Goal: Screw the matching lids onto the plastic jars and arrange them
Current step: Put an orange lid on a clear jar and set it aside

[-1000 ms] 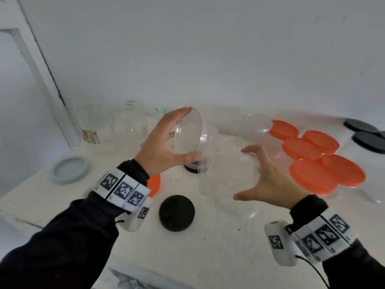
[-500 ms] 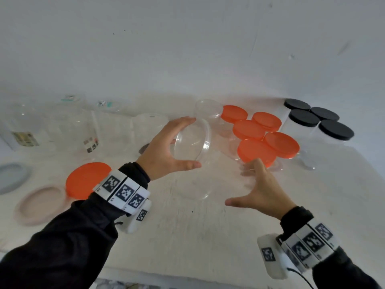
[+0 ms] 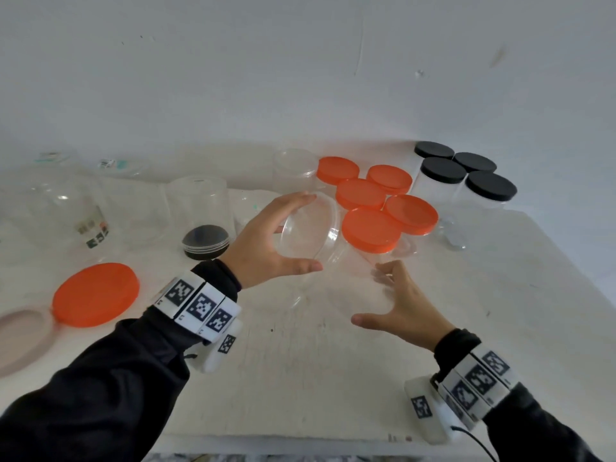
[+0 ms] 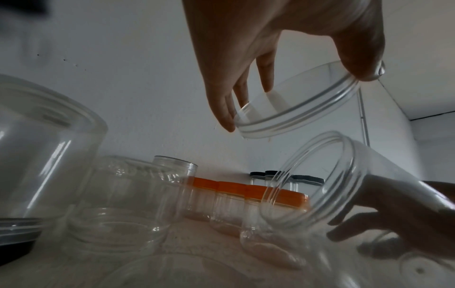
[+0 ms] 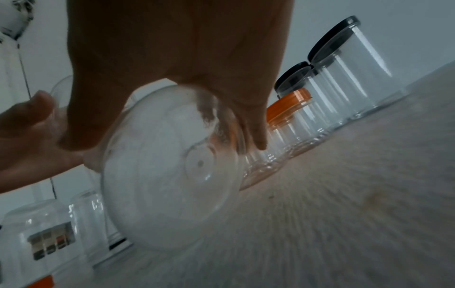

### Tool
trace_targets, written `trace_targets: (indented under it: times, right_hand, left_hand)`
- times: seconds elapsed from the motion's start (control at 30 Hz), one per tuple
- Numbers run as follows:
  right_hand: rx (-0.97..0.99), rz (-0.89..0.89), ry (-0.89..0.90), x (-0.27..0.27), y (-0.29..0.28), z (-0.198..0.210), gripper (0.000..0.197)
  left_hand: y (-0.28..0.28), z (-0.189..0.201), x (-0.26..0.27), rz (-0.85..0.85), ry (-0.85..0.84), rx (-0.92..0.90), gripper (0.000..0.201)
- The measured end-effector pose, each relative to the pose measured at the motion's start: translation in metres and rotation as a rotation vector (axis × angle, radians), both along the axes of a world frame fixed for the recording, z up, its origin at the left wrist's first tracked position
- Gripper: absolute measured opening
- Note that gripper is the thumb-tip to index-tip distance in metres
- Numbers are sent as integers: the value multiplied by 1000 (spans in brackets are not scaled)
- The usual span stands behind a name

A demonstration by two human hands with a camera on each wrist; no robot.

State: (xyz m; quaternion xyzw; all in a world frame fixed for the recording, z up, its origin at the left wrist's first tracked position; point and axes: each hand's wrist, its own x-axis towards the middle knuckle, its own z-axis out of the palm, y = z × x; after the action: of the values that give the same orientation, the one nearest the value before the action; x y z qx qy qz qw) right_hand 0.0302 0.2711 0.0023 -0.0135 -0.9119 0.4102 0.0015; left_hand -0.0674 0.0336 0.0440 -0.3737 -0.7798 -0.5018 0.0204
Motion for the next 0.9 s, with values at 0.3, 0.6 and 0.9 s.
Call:
trace_targets:
  times: [0.3,0.6,0.9]
  right_hand:
    - [-24,44,-83,25,38,-8,99]
    - [-267,-6,-116,24,30,-9,81]
    - [-306,44,-125,25,17,-2,83]
  left_hand:
    - [34,-1,9,-119,34,-58,79]
    - [65,-6,19,-250,148,-307,84]
    - [73,-4,25,-289,252,-462,87]
